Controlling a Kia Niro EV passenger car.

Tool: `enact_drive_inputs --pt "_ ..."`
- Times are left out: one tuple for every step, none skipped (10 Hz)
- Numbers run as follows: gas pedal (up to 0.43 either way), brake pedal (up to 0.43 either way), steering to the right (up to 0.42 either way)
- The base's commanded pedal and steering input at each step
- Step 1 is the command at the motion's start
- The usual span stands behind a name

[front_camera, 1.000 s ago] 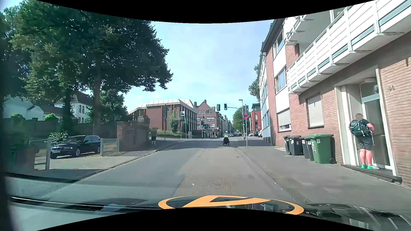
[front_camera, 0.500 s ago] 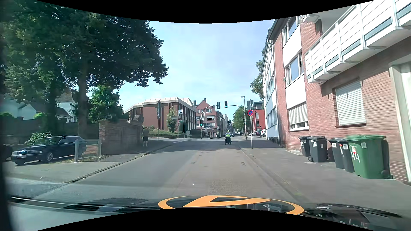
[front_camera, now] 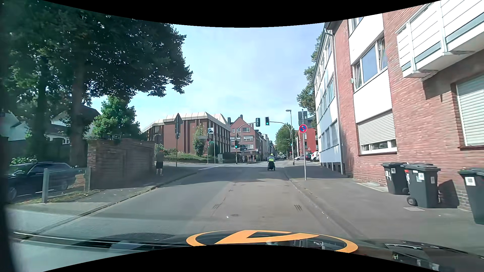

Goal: Follow the waypoints while adhering to traffic rules and regulations

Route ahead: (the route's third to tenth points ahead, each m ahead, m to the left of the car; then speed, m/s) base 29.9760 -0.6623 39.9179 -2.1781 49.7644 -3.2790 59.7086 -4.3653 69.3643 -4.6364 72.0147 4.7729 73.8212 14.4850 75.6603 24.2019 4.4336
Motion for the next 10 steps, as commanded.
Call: enact_drive_inputs --pt "0.067 0.0 -0.004" --pt "0.067 0.0 -0.003" --pt "0.067 0.0 -0.002" --pt "0.067 0.0 -0.002" --pt "0.067 0.0 -0.002" --pt "0.067 0.0 -0.002" --pt "0.067 0.0 -0.001" --pt "0.067 0.0 0.0" --pt "0.067 0.0 0.001" --pt "0.067 0.0 0.004"
